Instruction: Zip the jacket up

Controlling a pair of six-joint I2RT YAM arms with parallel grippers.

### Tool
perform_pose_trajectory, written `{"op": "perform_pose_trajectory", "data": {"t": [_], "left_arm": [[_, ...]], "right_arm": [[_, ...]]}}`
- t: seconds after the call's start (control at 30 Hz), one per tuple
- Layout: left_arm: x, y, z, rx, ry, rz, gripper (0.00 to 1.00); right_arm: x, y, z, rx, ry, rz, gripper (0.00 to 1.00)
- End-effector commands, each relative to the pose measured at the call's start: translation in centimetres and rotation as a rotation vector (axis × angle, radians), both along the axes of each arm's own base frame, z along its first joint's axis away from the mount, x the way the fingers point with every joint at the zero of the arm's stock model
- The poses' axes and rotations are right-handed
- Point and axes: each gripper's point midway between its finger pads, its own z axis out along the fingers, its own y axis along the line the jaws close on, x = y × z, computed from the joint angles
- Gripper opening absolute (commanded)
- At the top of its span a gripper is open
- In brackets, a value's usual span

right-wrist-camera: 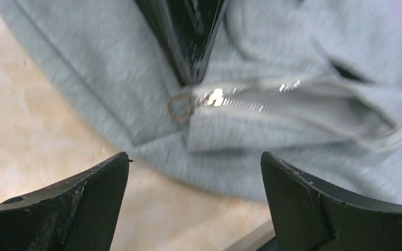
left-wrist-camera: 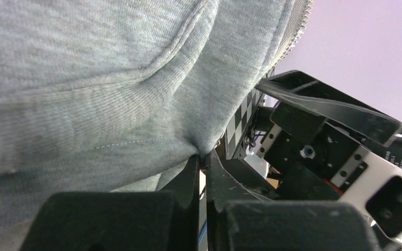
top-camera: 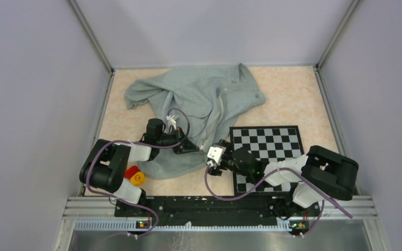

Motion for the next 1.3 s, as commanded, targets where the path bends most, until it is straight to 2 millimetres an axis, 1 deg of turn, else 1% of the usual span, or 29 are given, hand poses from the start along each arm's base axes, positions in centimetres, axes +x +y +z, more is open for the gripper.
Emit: {"op": "perform_pose_trajectory", "data": {"t": [0.0,0.17,0.27,0.33,0.43,0.57,0.63,0.77,0.93,1.0,1.17,1.27], "left_arm": [[-0.6,-0.3,1.0,-0.034,0.007,-0.056,0.00],[-0.6,-0.3,1.1,-0.043,0.016,-0.066,0.00],[-0.6,-0.3,1.1,-0.048,0.025,-0.070,0.00],[-0.6,-0.3,1.0,-0.050,0.026,-0.072,0.00],[-0.6,-0.3,1.0,-0.051,0.027,-0.070,0.00],[-0.6,-0.2,1.0,-0.053,0.032,-0.070,0.00],[-0.6,-0.2,0.9,-0.054,0.036,-0.071,0.00],[-0.6,-0.1,0.8,-0.053,0.039,-0.070,0.00],[-0.6,-0.1,0.8,-0.055,0.042,-0.069,0.00],[-0.6,-0.1,0.8,-0.054,0.041,-0.068,0.00],[-0.6,0.0,0.6,-0.051,0.045,-0.065,0.00],[-0.6,0.0,0.6,-0.050,0.043,-0.064,0.00]], "right_arm": [[0.7,3.6,7.9,0.232,-0.265,0.083,0.93],[-0.1,4.9,7.9,0.202,-0.387,0.121,0.89],[-0.4,5.9,7.2,0.163,-0.432,0.149,0.79],[-0.3,5.9,7.3,0.160,-0.488,0.129,0.74],[0.2,5.3,6.9,0.154,-0.549,0.070,0.74],[0.8,5.3,5.8,0.101,-0.624,0.031,0.78],[1.2,5.2,5.7,0.095,-0.661,0.003,0.80],[2.1,5.1,5.4,0.068,-0.712,-0.048,0.80],[2.5,5.2,5.1,0.053,-0.728,-0.074,0.74],[2.6,5.2,5.1,0.047,-0.731,-0.082,0.73],[2.7,4.7,5.9,0.070,-0.723,-0.107,0.71],[2.6,4.5,6.5,0.093,-0.713,-0.113,0.65]]}}
